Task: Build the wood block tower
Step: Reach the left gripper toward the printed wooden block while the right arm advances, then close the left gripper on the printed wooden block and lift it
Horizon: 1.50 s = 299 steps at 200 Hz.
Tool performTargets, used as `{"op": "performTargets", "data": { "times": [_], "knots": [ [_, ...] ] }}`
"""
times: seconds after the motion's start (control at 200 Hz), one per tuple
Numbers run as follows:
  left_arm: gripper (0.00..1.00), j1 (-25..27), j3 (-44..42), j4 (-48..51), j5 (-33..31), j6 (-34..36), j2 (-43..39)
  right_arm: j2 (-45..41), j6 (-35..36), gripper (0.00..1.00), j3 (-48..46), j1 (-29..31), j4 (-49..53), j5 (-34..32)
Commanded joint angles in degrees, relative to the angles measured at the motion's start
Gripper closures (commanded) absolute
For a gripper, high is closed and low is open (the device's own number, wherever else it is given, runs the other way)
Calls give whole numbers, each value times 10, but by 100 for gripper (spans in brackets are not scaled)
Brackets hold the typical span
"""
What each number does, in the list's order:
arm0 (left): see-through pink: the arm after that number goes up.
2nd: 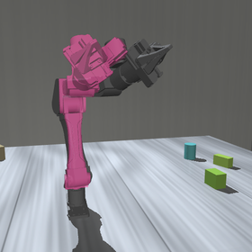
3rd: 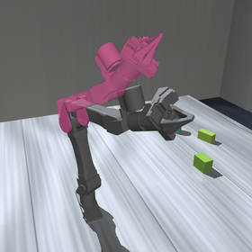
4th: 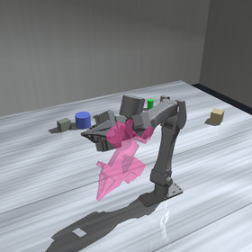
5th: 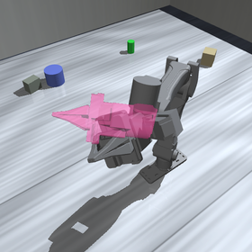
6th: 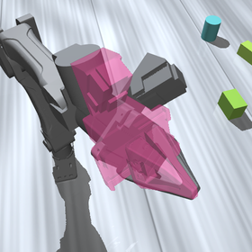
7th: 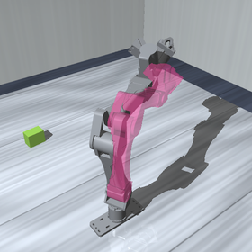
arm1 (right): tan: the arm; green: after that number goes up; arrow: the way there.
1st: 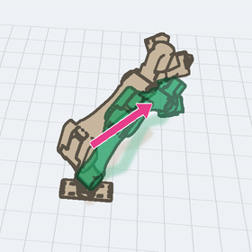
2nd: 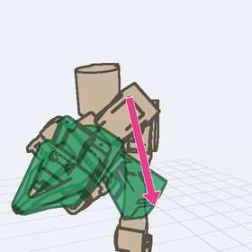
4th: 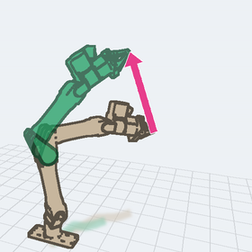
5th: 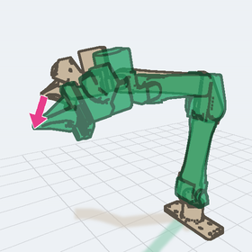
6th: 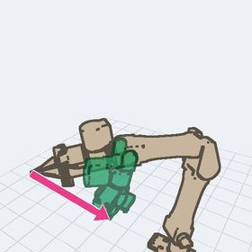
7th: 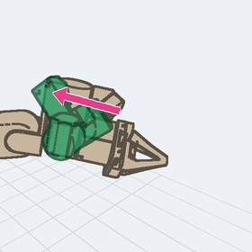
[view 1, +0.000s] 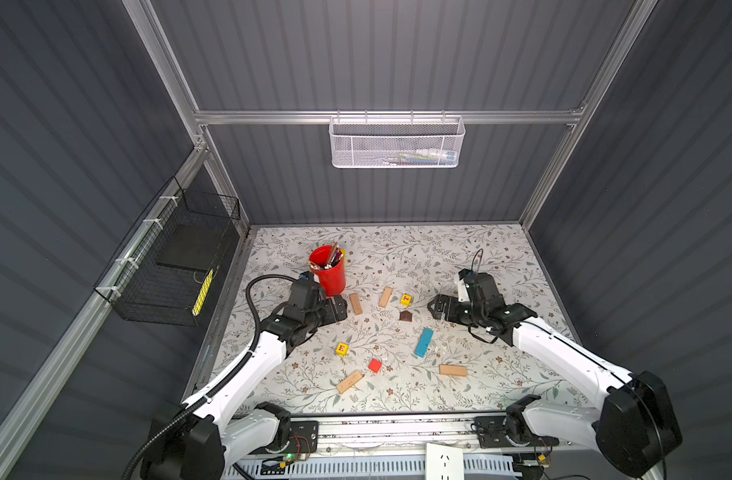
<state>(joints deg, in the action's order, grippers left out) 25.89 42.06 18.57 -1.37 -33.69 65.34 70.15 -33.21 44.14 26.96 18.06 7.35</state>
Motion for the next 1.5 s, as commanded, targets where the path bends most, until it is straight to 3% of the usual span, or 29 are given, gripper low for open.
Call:
{"op": "performTargets", "data": {
  "times": [0.0,0.27,0.79,1.121,1.491],
  "knots": [
    [3,32,21,13,-19,-29,28,13,-31,1,30,32,15,-21],
    [13,79,63,-38,-32,-35,154,54,-74,1,41,72,-20,-17],
    [39,83,171,-48,-76,2,346,78,-55,1,59,73,-23,-28],
    [56,83,216,-37,-95,21,408,89,-48,1,66,74,-23,-28],
    [79,93,217,-9,-79,-3,414,99,-37,1,71,73,-22,-26]
  ]
}}
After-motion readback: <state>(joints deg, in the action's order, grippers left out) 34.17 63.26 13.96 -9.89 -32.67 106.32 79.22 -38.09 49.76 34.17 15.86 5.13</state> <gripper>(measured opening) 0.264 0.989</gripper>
